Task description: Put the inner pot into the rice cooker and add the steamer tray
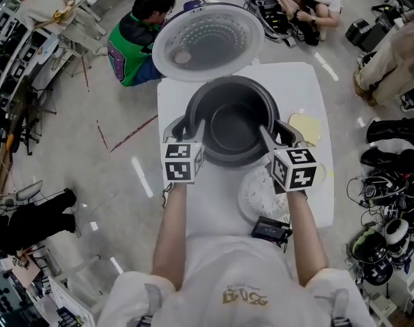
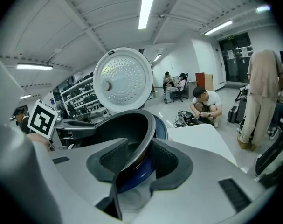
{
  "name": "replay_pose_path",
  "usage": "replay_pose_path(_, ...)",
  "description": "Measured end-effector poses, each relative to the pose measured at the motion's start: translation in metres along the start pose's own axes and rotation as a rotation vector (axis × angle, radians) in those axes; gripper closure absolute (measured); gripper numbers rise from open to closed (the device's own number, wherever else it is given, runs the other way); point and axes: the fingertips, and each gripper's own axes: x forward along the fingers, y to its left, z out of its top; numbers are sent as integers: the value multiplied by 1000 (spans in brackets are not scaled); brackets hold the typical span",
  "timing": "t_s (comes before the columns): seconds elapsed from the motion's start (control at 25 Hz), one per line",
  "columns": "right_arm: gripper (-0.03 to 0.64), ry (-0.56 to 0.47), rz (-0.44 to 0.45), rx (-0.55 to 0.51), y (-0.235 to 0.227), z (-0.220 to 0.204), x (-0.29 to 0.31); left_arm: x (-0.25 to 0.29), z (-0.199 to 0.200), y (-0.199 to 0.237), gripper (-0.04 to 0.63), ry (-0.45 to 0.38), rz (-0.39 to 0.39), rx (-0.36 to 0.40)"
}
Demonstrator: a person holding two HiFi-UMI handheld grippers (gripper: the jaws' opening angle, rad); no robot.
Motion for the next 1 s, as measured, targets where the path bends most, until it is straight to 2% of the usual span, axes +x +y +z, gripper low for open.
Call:
replay_pose_path(0.32, 456, -18, -20, -27, 5, 3, -4, -9, 3, 3, 391, -24, -1, -18)
replay_pose_path(0.64, 457, -89, -61, -36, 1, 4, -30, -35, 0, -3, 391, -78, -27, -93)
replay_pose_path(0.88, 459, -120, -104, -10, -2, -9, -56, -52, -15, -18, 387, -78, -64, -112)
replay_pose_path(1.0, 459, -118, -129, 3, -1, -20, -67, -62, -17, -22, 381, -112, -117, -142)
